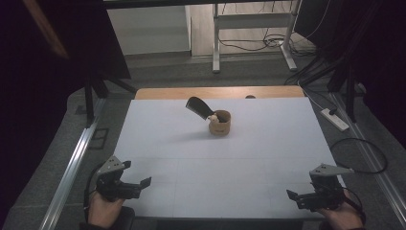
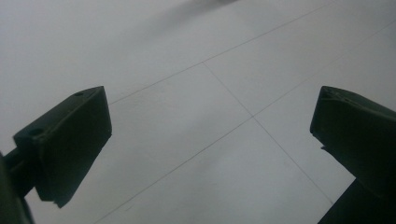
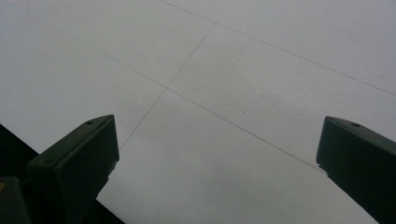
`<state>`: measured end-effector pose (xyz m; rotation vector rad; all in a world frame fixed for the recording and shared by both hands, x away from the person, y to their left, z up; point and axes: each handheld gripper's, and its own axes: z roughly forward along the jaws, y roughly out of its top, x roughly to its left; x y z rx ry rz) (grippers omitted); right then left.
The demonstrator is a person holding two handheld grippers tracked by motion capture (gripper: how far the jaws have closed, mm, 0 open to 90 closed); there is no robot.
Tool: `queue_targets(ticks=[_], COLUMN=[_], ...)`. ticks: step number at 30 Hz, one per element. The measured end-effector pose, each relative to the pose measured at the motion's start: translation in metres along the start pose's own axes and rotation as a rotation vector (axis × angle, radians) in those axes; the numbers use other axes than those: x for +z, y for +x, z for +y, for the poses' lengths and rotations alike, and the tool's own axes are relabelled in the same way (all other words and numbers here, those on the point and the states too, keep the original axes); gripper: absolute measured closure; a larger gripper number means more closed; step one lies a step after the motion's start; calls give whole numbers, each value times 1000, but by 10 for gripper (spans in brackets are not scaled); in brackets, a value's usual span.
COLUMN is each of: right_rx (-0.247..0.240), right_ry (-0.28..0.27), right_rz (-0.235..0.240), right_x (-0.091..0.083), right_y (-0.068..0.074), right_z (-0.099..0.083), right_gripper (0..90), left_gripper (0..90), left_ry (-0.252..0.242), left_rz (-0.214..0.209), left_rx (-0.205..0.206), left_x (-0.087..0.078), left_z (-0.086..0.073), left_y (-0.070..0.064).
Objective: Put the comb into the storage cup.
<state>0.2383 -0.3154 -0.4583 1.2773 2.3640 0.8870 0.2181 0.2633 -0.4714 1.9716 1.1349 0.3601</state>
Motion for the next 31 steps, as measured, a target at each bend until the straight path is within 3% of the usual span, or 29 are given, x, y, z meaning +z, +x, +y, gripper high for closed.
queue_targets(ticks=[12, 31], right_rx=[2, 6], right_ry=[-2, 2], right_rz=[-5, -14], right_x=[0, 0], right_y=[0, 0], right_z=[0, 0], right_gripper=[0, 0], left_gripper=[0, 0], left_ry=[25, 115], left_rz=[26, 74], left_rx=[3, 30], left_x=[-2, 4], left_z=[-5, -5], left_y=[-2, -7])
